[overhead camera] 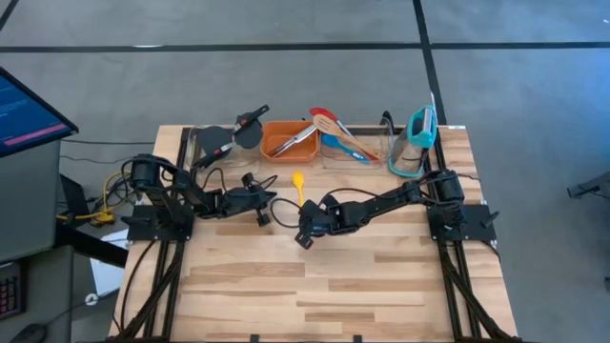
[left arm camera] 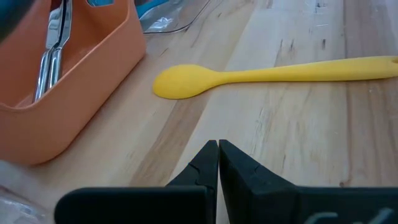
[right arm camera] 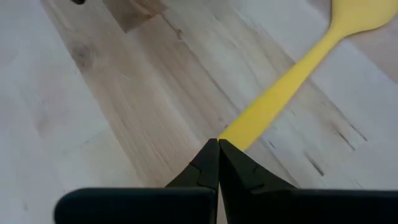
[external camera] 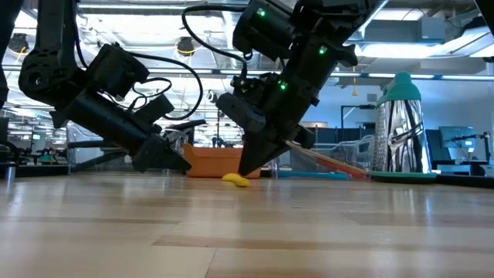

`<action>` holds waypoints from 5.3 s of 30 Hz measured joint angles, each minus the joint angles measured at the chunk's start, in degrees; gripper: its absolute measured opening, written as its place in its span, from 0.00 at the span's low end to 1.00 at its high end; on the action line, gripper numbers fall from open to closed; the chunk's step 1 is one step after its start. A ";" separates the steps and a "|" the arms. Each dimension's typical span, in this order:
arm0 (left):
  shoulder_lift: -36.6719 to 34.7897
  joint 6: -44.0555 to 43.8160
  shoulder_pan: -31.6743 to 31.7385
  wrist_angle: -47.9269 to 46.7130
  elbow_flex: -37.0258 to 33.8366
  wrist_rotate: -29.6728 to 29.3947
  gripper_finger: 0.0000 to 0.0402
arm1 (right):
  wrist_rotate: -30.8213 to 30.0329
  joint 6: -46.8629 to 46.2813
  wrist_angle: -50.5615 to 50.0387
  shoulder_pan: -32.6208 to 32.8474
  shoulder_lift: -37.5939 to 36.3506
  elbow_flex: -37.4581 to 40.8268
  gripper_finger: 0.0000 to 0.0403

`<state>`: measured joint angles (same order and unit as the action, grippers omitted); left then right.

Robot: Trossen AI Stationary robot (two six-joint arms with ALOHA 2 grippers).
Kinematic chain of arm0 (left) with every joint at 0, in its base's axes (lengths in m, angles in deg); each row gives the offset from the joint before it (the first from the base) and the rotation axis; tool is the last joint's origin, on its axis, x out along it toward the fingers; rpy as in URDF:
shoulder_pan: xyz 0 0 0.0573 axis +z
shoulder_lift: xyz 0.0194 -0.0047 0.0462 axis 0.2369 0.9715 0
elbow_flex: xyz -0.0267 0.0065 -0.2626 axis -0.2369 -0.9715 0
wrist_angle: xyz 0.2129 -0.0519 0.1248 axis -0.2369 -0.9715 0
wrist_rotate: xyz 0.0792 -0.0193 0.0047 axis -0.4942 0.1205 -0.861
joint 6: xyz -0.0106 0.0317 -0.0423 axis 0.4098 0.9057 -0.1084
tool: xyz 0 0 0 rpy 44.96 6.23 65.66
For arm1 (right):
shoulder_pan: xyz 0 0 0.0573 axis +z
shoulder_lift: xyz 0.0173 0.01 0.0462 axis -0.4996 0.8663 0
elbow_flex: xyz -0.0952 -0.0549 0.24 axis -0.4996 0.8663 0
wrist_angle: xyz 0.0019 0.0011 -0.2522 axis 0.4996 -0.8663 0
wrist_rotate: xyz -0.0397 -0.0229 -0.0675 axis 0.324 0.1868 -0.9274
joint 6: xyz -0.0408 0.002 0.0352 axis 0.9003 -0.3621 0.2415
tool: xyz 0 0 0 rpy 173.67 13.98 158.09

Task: Pick & Place Kitchen Items
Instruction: Put the yellow serving spoon into the right transparent bin

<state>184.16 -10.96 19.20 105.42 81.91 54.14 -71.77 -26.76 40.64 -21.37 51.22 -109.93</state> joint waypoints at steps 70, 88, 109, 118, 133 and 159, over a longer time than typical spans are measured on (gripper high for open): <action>-0.02 -0.46 -0.02 0.39 0.02 0.02 0.01 | -8.94 3.01 -8.88 -5.39 2.43 0.01 0.00; -0.04 -3.02 -0.01 -0.37 -0.62 0.04 0.01 | 6.64 19.50 -1.57 -9.33 -13.19 9.21 0.00; -0.02 0.53 0.02 0.47 -0.79 -0.57 0.01 | 25.05 36.17 40.38 -18.00 -18.51 35.57 0.00; -0.04 0.68 0.32 0.78 -0.76 -0.70 0.01 | 24.52 36.29 41.49 -19.31 -18.53 36.24 0.00; -0.02 0.26 2.89 1.65 -0.72 -0.96 0.01 | 24.63 38.70 42.99 -21.39 -18.60 36.17 0.00; -0.02 0.07 2.84 1.87 -0.72 -0.66 0.01 | 25.02 31.47 38.21 -18.61 -18.60 36.17 0.00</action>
<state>184.14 -10.89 22.04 107.29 81.18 53.48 -46.75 4.72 78.85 -39.98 32.62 -73.76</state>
